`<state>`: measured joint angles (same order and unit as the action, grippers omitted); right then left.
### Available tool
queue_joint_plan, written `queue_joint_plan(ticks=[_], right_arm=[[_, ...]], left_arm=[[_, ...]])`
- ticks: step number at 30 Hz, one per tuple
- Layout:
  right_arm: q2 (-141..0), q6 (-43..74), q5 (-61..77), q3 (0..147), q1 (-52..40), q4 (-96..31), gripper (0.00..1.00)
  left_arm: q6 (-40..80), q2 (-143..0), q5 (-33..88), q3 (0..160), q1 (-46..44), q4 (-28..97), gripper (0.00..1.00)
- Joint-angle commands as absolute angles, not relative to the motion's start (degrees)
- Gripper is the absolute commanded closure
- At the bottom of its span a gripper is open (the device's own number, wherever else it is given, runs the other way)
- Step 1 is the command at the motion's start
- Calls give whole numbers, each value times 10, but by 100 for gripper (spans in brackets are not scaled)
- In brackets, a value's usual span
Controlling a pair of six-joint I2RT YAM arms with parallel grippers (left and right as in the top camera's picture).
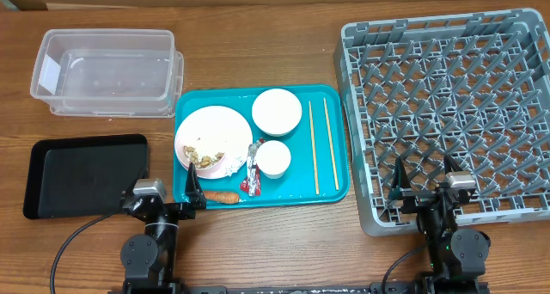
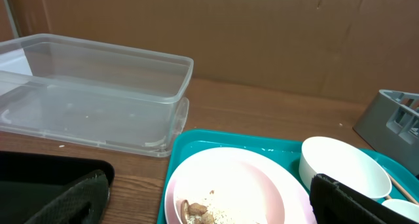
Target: Sort waste into correct bins and load items into the dishwasher
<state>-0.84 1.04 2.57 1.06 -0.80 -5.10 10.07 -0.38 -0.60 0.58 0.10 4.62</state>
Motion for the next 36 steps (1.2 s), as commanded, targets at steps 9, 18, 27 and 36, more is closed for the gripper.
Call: queue_joint_plan(ticks=[9,18,27,36], right_arm=[[-3,6,24,5,-10,-46,0],[-3,7,24,5,-10,-46,0],[-3,82,11,18,-10,-66,0],[-23,82,-43,112,-10,-155,0]], left_arm=[[104,-3,-6,4,4,45,0],[104,-3,-6,4,4,45,0],[105,-3,-6,20,4,59,0],[103,-99,-21,119,4,113,0]])
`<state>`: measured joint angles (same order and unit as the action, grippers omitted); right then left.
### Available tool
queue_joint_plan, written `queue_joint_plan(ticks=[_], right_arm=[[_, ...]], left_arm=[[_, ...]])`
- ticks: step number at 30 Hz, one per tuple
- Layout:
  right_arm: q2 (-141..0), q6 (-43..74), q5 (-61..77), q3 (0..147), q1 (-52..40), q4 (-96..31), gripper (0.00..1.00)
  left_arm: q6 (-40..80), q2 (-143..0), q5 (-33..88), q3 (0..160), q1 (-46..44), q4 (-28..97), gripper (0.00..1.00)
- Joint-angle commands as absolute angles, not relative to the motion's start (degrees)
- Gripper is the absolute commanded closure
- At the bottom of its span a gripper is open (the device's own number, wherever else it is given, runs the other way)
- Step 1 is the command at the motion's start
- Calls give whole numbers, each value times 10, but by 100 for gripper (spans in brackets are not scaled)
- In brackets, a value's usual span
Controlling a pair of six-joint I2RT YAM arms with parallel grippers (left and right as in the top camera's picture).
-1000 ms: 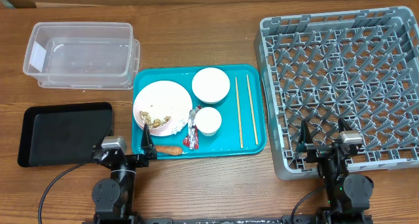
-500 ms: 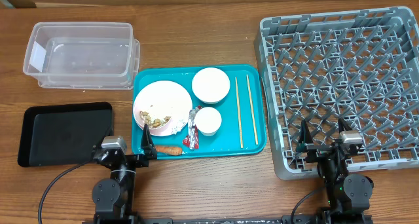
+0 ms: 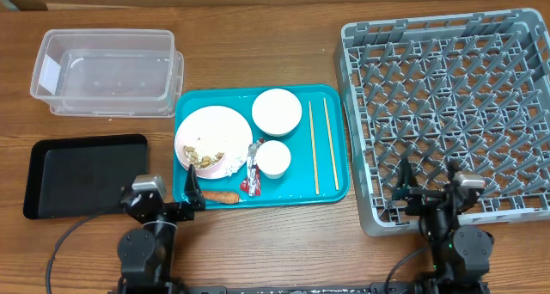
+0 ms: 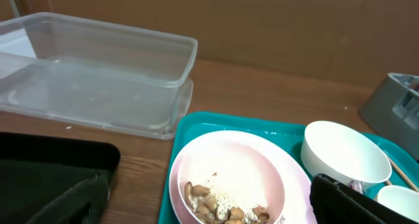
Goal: Sort waste into correct bins and load items into the dishwasher
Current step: 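Reach the left gripper down to the small white paper cup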
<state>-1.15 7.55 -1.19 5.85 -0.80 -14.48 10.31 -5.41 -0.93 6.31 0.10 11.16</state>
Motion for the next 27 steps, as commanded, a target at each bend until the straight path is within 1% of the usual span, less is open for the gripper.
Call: queue_joint_plan(ticks=[1,6,10,13,17,20,23,25,27], right_arm=[[-32,82,-50,126,-10,-164,0],[-106,82,-56,208,-10,-199,0],[-201,82,-55,287,-10,-242,0],[-304,82,-48,371,-10,-305,0],[-425,82,-42,482,-10,-411,0],[-510,82,-42,564,-10,-495,0],[-586,82,-42,630,-4,-562,0],[-625,81,-40,656,-3,-583,0],[-654,73,-38,670,-3,-600,0]], left_arm=[[103,-123,-20,136,4,116,0],[103,-263,-5,238,4,154,0],[103,-401,24,361,3,217,0],[103,-526,50,492,2,305,0],[103,-643,58,638,-19,435,0],[103,-711,58,726,-41,535,0],[103,-755,56,783,-62,606,0],[103,-773,57,799,-72,617,0],[111,-783,81,799,-77,601,0]])
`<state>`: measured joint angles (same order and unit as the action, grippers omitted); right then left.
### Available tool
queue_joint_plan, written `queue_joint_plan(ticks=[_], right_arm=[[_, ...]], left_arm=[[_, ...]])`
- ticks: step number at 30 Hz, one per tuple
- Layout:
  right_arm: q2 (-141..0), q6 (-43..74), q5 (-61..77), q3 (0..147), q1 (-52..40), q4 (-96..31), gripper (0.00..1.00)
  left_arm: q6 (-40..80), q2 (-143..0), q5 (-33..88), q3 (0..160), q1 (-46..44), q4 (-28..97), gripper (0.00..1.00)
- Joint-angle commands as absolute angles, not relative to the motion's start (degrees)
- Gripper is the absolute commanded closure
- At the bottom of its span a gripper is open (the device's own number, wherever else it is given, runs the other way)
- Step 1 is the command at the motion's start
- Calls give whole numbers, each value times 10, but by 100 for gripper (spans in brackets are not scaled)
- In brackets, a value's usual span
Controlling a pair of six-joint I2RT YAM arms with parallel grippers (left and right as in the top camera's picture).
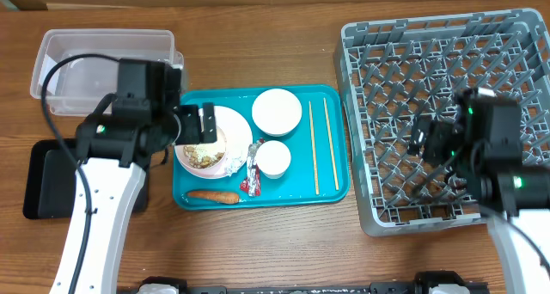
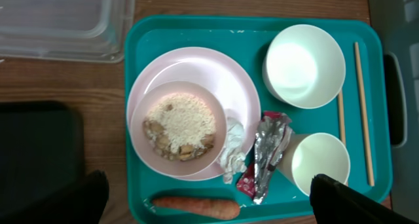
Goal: Sort waste into correct bins and load items into the dishwasher
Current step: 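Reach the left gripper down to the small white paper cup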
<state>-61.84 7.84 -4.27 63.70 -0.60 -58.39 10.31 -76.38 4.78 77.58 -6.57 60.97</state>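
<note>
A teal tray (image 1: 296, 180) holds a pink plate (image 2: 196, 67) carrying a pink bowl of food scraps (image 2: 178, 122), a white bowl (image 2: 303, 65), a white cup (image 2: 319, 162), two chopsticks (image 1: 314, 148), a foil wrapper (image 2: 268, 152), a crumpled tissue (image 2: 232, 162) and a carrot (image 2: 195, 207). My left gripper (image 1: 198, 125) hangs open high above the plate and bowl, nothing between its fingers. Over the grey dish rack (image 1: 430, 62) hovers my right gripper (image 1: 434, 139), its fingers apart and blurred.
A clear plastic bin (image 1: 94, 49) stands at the back left, partly under the left arm. A black tray bin (image 1: 47, 182) lies in front of it, left of the teal tray. The rack fills the right side.
Both arms have risen from the table's front edge. The left gripper now looks straight down on the tray from above the plate; the right gripper is now over the rack's front part.
Both grippers sat low and open at the front edge, the left by the tray's near-left corner, the right at the rack's front. They had barely shifted a second later. Now both are raised, over the tray and over the rack. No object has moved.
</note>
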Motion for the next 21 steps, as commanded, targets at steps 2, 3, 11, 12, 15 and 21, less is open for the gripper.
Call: queue_joint_plan(ticks=[2,3,11,12,15,21], right_arm=[[-673,73,-38,670,-3,-602,0],[-680,73,-38,670,-3,-601,0],[-699,73,-43,670,-3,-600,0],[-699,73,-45,670,-3,-600,0],[-699,74,-51,670,-3,-604,0],[-699,76,-51,670,-3,-614,0]], left_arm=[[140,-794,125,799,-77,583,0],[154,-799,150,799,-77,573,0],[163,-894,154,799,-151,572,15],[163,-909,145,799,-168,572,16],[163,-945,120,799,-211,574,18],[164,-1010,72,799,-262,598,32]])
